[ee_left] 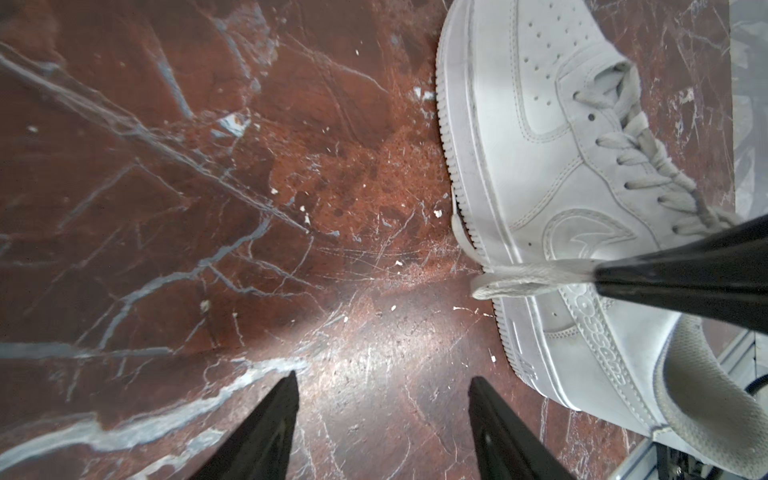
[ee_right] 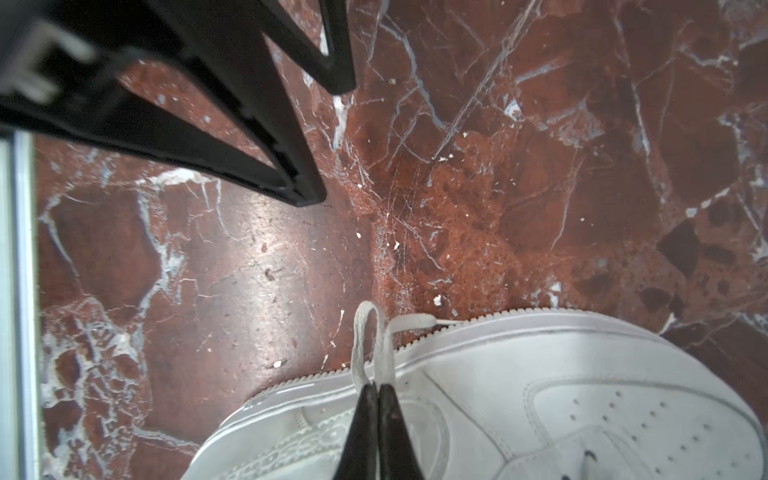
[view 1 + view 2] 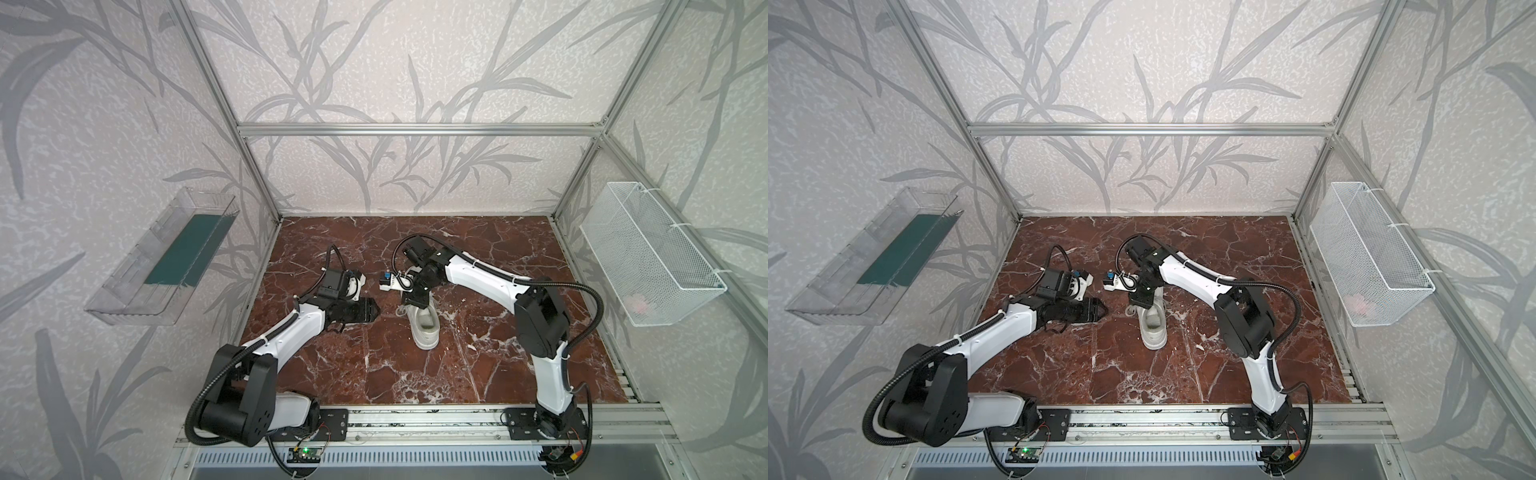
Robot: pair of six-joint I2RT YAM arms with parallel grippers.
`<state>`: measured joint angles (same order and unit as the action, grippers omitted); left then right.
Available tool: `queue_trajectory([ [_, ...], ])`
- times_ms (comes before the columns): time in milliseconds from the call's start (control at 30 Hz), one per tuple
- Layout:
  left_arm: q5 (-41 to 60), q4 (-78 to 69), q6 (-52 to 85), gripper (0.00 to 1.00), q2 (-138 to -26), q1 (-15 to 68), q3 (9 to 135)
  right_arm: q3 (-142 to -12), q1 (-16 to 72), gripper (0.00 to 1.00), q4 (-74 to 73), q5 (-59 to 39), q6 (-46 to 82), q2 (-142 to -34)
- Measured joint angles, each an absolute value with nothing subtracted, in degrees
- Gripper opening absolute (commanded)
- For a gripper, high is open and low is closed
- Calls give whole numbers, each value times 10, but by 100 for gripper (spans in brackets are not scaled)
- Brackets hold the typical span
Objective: Tie the shoes
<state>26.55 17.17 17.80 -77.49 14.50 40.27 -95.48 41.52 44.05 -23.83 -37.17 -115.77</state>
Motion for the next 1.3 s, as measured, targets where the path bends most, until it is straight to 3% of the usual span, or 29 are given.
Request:
queue_trajectory([
  [667, 357, 1, 215, 65, -842, 146, 368, -850, 319, 0, 279, -481, -186, -1117],
  [967, 399, -206, 241, 65, -864, 157, 280, -826, 304, 0, 233, -520, -142, -1117],
  [1300, 422, -405, 234, 65, -950, 188, 265, -794, 284, 0, 173, -559, -89, -1117],
])
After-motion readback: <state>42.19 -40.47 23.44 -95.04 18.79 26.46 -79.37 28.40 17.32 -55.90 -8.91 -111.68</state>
